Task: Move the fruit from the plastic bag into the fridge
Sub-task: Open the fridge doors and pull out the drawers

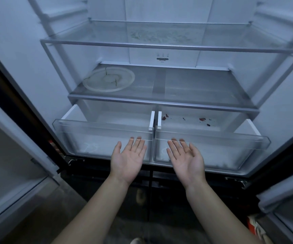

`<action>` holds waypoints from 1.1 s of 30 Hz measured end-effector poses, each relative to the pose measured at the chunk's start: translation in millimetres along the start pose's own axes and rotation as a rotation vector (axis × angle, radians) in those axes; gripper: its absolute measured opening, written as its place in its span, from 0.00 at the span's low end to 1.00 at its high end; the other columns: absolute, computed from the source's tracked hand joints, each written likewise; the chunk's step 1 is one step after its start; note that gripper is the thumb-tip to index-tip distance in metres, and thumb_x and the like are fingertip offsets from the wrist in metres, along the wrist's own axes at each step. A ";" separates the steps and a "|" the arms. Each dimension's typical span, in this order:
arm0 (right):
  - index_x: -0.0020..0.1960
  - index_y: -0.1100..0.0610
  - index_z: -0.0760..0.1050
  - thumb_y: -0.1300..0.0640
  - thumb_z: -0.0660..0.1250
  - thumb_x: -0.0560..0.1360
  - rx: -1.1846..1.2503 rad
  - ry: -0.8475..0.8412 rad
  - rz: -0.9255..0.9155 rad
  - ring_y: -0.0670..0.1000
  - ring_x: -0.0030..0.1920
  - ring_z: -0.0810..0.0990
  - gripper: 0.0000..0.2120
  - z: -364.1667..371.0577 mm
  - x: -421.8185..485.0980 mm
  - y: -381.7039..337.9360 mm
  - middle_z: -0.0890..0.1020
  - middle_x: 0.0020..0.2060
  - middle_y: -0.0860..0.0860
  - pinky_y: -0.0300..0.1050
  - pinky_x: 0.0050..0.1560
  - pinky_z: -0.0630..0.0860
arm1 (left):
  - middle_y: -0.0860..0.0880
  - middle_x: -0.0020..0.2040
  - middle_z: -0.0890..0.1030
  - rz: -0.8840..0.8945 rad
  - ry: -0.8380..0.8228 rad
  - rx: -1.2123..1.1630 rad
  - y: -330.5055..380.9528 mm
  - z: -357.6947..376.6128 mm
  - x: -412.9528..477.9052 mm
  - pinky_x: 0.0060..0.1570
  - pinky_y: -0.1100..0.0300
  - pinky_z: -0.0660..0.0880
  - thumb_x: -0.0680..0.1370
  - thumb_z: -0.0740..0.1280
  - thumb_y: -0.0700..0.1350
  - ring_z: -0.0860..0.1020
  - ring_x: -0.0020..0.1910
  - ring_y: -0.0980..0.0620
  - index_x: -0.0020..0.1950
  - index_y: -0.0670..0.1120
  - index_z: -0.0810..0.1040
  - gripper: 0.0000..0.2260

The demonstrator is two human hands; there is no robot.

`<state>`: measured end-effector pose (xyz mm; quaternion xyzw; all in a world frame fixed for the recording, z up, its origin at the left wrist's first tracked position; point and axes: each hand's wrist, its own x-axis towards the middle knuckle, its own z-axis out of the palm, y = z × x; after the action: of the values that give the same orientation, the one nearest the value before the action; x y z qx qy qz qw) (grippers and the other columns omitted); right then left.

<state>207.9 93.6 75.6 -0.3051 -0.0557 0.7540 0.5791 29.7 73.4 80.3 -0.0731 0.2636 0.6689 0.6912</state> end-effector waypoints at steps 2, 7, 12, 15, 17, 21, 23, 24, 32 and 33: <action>0.66 0.61 0.69 0.53 0.55 0.81 -0.001 0.002 0.001 0.58 0.62 0.76 0.17 -2.9 -4.4 3.4 0.78 0.61 0.59 0.55 0.68 0.67 | 0.38 0.68 0.70 0.004 -0.002 -0.004 -3.0 -3.3 -5.0 0.67 0.47 0.63 0.81 0.55 0.53 0.66 0.70 0.41 0.70 0.39 0.66 0.23; 0.65 0.61 0.69 0.53 0.55 0.81 -0.005 -0.008 0.009 0.58 0.62 0.76 0.17 -9.4 -15.1 6.8 0.78 0.61 0.59 0.55 0.68 0.66 | 0.39 0.69 0.70 0.016 -0.007 -0.004 -9.2 -10.9 -15.4 0.69 0.47 0.62 0.82 0.54 0.52 0.65 0.71 0.42 0.71 0.40 0.65 0.23; 0.66 0.61 0.68 0.53 0.54 0.81 -0.014 -0.015 0.013 0.59 0.63 0.76 0.18 -13.9 -24.2 5.5 0.77 0.62 0.59 0.55 0.68 0.67 | 0.39 0.68 0.71 0.018 -0.021 -0.023 -12.3 -13.0 -23.1 0.70 0.47 0.62 0.81 0.56 0.51 0.66 0.70 0.41 0.71 0.40 0.65 0.22; 0.67 0.61 0.68 0.53 0.54 0.81 -0.021 -0.015 0.021 0.59 0.63 0.75 0.18 -14.8 -28.8 3.2 0.77 0.62 0.59 0.55 0.68 0.67 | 0.39 0.67 0.73 0.019 -0.027 -0.020 -16.5 -15.7 -28.4 0.69 0.47 0.63 0.80 0.57 0.49 0.67 0.69 0.41 0.71 0.40 0.66 0.21; 0.67 0.61 0.67 0.53 0.54 0.81 -0.030 -0.012 0.020 0.59 0.63 0.75 0.18 -16.1 -31.6 3.2 0.76 0.63 0.60 0.55 0.68 0.67 | 0.40 0.67 0.73 0.024 -0.028 -0.019 -17.8 -17.0 -30.8 0.68 0.47 0.63 0.80 0.57 0.49 0.67 0.69 0.41 0.71 0.40 0.66 0.21; 0.67 0.61 0.68 0.53 0.54 0.81 -0.043 -0.018 0.018 0.59 0.62 0.76 0.18 -18.8 -34.3 3.4 0.77 0.62 0.59 0.55 0.67 0.67 | 0.40 0.67 0.73 0.031 -0.027 -0.016 -17.9 -17.6 -32.3 0.67 0.47 0.64 0.80 0.57 0.48 0.67 0.69 0.41 0.71 0.41 0.66 0.21; 0.67 0.61 0.68 0.54 0.55 0.81 -0.048 -0.021 0.015 0.59 0.61 0.77 0.18 -19.9 -34.8 3.3 0.78 0.61 0.59 0.55 0.67 0.68 | 0.40 0.67 0.73 0.033 -0.022 -0.011 -19.1 -18.2 -33.2 0.68 0.47 0.64 0.81 0.57 0.48 0.67 0.69 0.42 0.71 0.41 0.66 0.20; 0.67 0.61 0.68 0.54 0.55 0.81 -0.049 -0.025 0.016 0.59 0.61 0.77 0.18 -20.1 -35.0 3.4 0.78 0.61 0.59 0.55 0.67 0.68 | 0.40 0.67 0.72 0.033 -0.023 -0.006 -19.6 -18.6 -33.6 0.68 0.47 0.64 0.81 0.56 0.47 0.67 0.69 0.42 0.71 0.41 0.66 0.20; 0.64 0.62 0.70 0.56 0.55 0.81 -0.079 -0.019 -0.020 0.58 0.60 0.78 0.15 -20.0 -39.4 2.7 0.78 0.61 0.60 0.54 0.67 0.69 | 0.41 0.68 0.72 0.041 -0.027 -0.001 -20.3 -17.8 -33.6 0.70 0.48 0.62 0.81 0.56 0.47 0.67 0.69 0.42 0.71 0.42 0.66 0.20; 0.63 0.62 0.69 0.56 0.54 0.81 -0.080 -0.019 -0.030 0.58 0.60 0.78 0.15 -21.7 -41.6 3.0 0.77 0.61 0.60 0.54 0.66 0.70 | 0.41 0.68 0.72 0.043 -0.028 0.000 -20.8 -17.8 -33.5 0.69 0.48 0.63 0.81 0.56 0.47 0.67 0.69 0.43 0.72 0.42 0.66 0.20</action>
<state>222.7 49.1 73.2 -0.3202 -0.0960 0.7450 0.5772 46.1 33.7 75.4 -0.0581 0.2553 0.6845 0.6803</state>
